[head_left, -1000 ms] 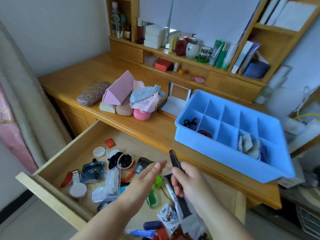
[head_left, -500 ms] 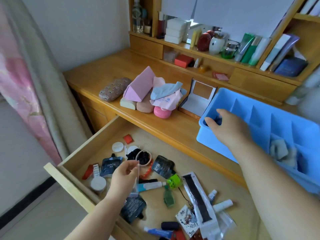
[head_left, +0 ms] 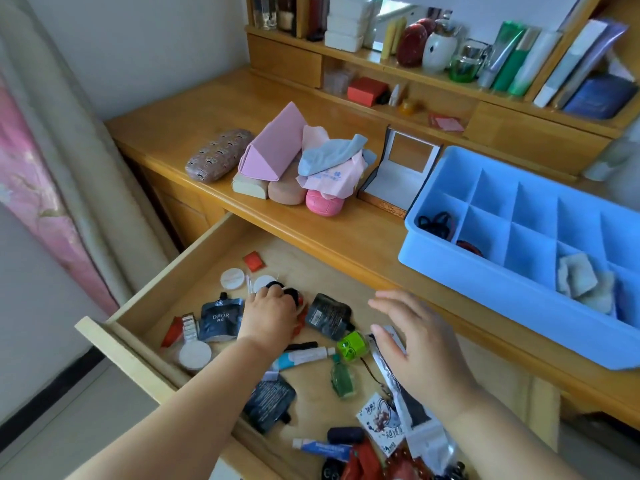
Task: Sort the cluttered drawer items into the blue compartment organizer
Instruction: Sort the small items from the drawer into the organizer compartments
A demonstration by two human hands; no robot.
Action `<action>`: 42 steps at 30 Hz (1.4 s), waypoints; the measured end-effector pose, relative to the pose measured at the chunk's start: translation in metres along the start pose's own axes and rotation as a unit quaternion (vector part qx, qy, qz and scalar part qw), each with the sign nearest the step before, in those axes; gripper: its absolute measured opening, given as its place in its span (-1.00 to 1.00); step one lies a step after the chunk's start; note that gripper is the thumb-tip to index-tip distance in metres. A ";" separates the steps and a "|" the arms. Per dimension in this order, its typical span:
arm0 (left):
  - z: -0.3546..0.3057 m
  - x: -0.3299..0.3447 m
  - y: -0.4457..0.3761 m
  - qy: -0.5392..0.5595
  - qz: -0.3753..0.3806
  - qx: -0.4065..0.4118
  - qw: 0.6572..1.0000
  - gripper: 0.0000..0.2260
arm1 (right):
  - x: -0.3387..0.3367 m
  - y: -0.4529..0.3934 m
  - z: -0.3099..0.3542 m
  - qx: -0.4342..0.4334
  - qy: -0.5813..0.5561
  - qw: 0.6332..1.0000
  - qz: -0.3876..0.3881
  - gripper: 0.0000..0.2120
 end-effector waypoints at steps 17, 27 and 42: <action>-0.012 0.013 0.037 0.203 0.152 0.013 0.967 -0.79 | -0.129 -0.065 -0.018 0.066 -0.164 0.948 -0.265 -0.87; -0.022 0.033 0.030 -0.069 0.217 0.121 0.966 -0.78 | -0.090 -0.105 -0.094 0.279 0.135 0.951 -0.016 -0.75; -0.008 0.041 0.029 -0.121 0.169 0.074 0.975 -0.83 | 0.015 -0.018 0.016 -0.026 -0.025 0.999 0.032 -0.87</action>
Point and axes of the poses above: each hand's wrist, its own y-axis away from the middle knuckle, its own x-axis out of the palm, z = x × y, the point moved 8 cm from there along -y, towards the middle knuckle, and after that the axes turned 7 degrees about -y, right-handed, at the moved point
